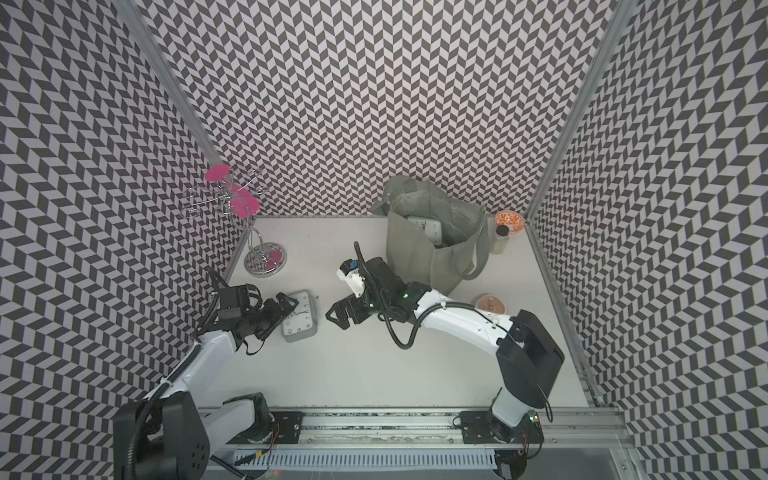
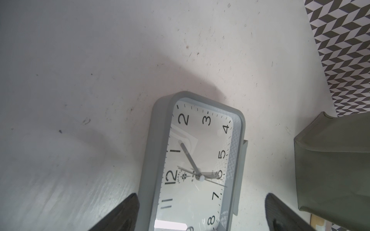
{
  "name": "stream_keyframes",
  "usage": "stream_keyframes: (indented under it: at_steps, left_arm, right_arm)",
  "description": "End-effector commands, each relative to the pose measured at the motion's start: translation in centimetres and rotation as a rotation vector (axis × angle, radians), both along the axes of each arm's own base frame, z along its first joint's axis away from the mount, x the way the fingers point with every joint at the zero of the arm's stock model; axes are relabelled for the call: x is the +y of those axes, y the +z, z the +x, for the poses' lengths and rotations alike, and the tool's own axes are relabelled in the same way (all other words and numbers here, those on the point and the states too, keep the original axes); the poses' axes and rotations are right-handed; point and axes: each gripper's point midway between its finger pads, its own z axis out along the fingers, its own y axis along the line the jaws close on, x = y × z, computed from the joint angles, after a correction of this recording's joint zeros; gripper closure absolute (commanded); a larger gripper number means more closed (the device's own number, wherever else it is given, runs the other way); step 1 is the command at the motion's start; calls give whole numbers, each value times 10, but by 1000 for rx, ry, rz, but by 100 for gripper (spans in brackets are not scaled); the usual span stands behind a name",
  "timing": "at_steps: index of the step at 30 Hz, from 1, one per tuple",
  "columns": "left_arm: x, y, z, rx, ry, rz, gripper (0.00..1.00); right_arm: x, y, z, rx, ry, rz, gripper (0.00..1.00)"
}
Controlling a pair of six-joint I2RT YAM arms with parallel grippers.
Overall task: Put the alarm clock into the canvas bag
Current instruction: Adjust the alarm at the center of the board.
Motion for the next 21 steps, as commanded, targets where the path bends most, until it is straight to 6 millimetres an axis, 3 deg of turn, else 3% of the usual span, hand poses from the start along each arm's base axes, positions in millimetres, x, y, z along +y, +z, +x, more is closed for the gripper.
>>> stream_keyframes:
  at_steps: [1, 8, 10, 16, 21]
  left_arm:
    - [-16, 1, 8, -47, -40, -47, 2]
    - [-67, 12, 10, -123, -209, -101, 8]
    - [-73, 14, 10, -139, -233, -92, 8]
    - [-58, 18, 7, -174, -186, -61, 9]
    - [-35, 19, 2, -188, -52, -85, 18]
  right_arm:
    - [1, -4, 4, 26, 8, 43, 0]
    - [-4, -29, 13, 105, -21, 33, 1]
    - [-7, -37, 23, 114, -59, 33, 2]
    - [9, -53, 49, 63, -38, -5, 25]
    - [35, -62, 69, 10, 32, -22, 38]
